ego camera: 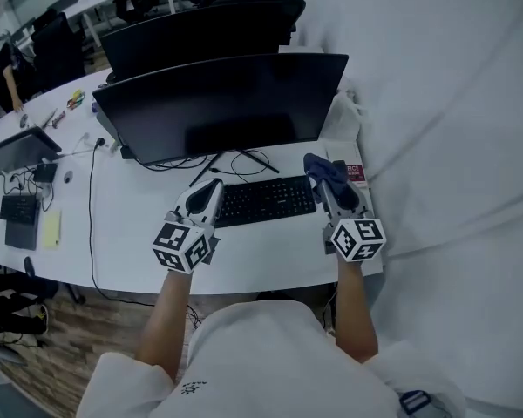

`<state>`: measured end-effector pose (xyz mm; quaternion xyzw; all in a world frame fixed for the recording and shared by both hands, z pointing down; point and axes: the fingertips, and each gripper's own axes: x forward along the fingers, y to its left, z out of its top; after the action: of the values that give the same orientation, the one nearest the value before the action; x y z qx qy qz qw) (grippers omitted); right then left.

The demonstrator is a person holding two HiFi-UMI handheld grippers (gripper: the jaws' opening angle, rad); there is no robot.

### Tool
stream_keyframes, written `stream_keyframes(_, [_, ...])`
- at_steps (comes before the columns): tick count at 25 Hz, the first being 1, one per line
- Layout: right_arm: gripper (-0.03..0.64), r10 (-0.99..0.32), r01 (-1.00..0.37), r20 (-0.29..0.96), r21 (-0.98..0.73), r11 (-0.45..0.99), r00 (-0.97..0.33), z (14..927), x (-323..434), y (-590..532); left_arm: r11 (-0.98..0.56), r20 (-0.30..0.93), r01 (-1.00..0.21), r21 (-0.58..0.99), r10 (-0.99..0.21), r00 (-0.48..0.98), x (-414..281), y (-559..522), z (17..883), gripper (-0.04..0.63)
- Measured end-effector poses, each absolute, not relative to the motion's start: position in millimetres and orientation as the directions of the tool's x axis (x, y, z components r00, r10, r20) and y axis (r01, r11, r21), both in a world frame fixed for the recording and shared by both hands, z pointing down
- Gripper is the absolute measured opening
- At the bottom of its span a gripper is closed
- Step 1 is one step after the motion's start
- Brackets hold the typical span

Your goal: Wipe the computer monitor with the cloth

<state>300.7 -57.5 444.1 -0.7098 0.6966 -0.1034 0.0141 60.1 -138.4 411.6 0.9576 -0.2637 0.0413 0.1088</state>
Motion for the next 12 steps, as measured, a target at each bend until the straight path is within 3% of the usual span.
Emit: stream_keyframes(12, [0.155,-0.970,-0.986,0.237,-0.140,-0.087,0.052,511.3,409.2,-123.5,-0.825,0.178,-0.538,0.176,-0.511,0.841,151.5,-175.0,432.3,0.006])
